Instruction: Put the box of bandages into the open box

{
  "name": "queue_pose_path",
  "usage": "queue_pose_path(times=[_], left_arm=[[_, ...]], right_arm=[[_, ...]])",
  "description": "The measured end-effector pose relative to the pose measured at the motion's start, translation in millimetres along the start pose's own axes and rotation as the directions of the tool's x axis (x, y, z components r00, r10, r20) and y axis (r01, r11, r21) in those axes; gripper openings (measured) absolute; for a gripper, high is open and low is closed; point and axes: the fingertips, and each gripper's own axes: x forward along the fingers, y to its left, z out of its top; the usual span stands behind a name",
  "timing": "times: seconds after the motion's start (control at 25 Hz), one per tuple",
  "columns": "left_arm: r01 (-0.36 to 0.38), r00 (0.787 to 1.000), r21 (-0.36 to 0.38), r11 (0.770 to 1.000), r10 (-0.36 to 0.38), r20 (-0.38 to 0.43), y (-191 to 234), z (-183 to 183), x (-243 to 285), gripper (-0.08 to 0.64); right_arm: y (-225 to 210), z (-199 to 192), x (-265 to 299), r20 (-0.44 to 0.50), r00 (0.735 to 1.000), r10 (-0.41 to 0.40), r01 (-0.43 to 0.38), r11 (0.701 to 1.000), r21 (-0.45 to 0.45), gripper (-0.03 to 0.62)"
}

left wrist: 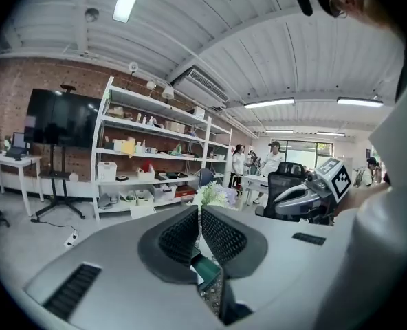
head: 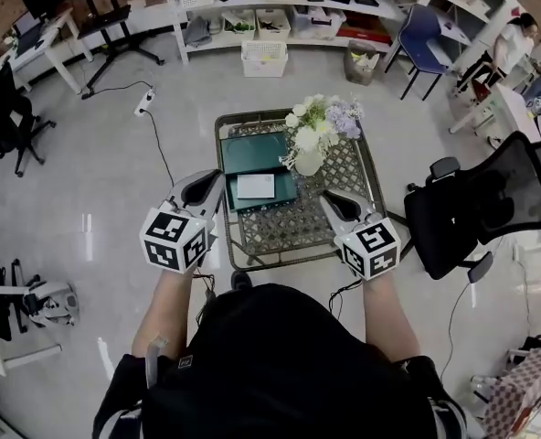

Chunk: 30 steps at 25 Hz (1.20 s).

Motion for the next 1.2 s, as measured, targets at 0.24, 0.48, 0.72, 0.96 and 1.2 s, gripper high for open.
queue_pose_path(times=[0.24,0.48,0.72,0.96,1.2], left_arm=[[-0.025,0.999,0.042,0.999,0.024,0.032,-20,29,-3,0.02],[-0.057,0.998,0.054,0.997,0.056,0.018,-43,25,-19,0.02],[-0.066,0.998,0.003,0.998,0.066,-0.022,-38,-5,-36,0.02],[-0.066,0.998,0.098,0.993,0.066,0.004,-22,4,-45,0.02],[-0.071,0.997,0.183,0.981,0.065,0.037,7,18,-59,0.02]], right_arm=[[-16,17,-47,0.091,0.996,-0.007,0.004,1.0,0.031,0.034],[-28,16,-73,0.158,0.988,-0.004,-0.004,0.999,0.053,0.011],[-21,-3,-79,0.144,0.989,-0.022,0.008,0.995,0.098,0.011],[-10,14,-80,0.221,0.973,-0.061,0.031,0.99,0.137,0.011],[24,62,-52,0.365,0.927,-0.081,0.019,0.985,0.169,0.009]])
